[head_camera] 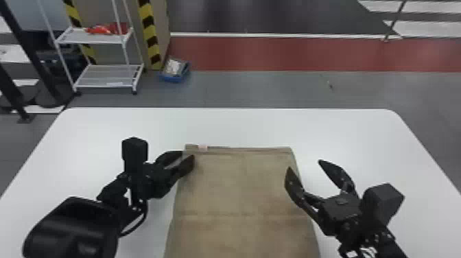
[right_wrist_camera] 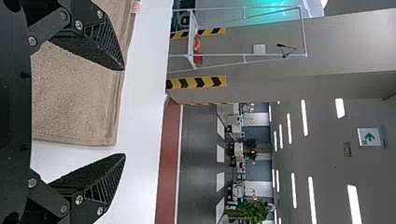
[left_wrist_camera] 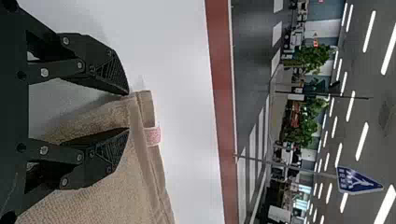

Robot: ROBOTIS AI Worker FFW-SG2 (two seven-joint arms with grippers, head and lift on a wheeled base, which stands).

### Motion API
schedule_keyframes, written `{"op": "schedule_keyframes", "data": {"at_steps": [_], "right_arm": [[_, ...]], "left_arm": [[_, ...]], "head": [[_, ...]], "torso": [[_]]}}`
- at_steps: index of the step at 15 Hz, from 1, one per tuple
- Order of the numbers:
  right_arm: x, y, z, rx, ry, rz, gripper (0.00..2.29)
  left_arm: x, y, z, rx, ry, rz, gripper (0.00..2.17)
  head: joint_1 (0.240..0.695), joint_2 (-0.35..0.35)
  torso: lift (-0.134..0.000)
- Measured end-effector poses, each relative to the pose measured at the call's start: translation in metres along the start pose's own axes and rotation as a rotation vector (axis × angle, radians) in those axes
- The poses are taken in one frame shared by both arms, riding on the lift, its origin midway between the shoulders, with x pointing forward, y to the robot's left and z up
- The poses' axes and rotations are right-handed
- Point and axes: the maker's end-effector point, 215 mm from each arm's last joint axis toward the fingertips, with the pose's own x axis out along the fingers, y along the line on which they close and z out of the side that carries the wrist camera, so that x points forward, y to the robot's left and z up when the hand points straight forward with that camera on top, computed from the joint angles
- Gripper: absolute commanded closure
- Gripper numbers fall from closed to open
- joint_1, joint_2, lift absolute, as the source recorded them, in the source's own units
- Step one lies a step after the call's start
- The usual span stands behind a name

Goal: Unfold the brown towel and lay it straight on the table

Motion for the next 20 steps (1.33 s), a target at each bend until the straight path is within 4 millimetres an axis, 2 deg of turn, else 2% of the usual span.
{"op": "schedule_keyframes", "data": {"at_steps": [3, 7, 8, 9, 11, 13, 17, 20], "right_arm": [[0.0, 0.0, 0.0, 0.0, -0.001, 0.0, 0.26], [-0.001, -0.001, 0.0, 0.008, -0.001, -0.002, 0.26], [-0.001, -0.002, -0.001, 0.01, 0.0, -0.004, 0.26], [-0.001, -0.003, -0.001, 0.011, 0.0, -0.005, 0.26], [-0.002, -0.004, 0.0, 0.012, 0.0, -0.006, 0.26], [-0.002, -0.004, 0.0, 0.012, -0.002, -0.006, 0.26], [-0.002, -0.005, 0.003, 0.014, -0.013, -0.008, 0.26], [-0.004, -0.007, 0.006, 0.012, -0.023, -0.013, 0.26]], "left_arm": [[-0.003, 0.001, 0.007, 0.001, -0.026, 0.008, 0.73], [-0.003, -0.002, 0.007, 0.004, -0.025, -0.003, 0.73], [-0.003, -0.002, 0.006, 0.005, -0.023, -0.004, 0.79], [-0.003, -0.003, 0.006, 0.006, -0.021, -0.004, 1.06], [-0.004, -0.003, 0.005, 0.006, -0.021, -0.004, 1.08], [-0.006, -0.01, 0.008, 0.008, -0.029, -0.019, 1.38], [-0.02, -0.03, 0.036, 0.017, -0.085, -0.051, 1.38], [-0.051, -0.052, 0.055, 0.017, -0.095, -0.106, 1.38]], "head": [[0.695, -0.017], [0.695, -0.021], [0.695, -0.023], [0.695, -0.024], [0.695, -0.025], [0.695, -0.028], [0.695, -0.046], [0.695, -0.059]], "torso": [[-0.125], [-0.125], [-0.125], [-0.125], [-0.125], [-0.125], [-0.125], [-0.125]]}}
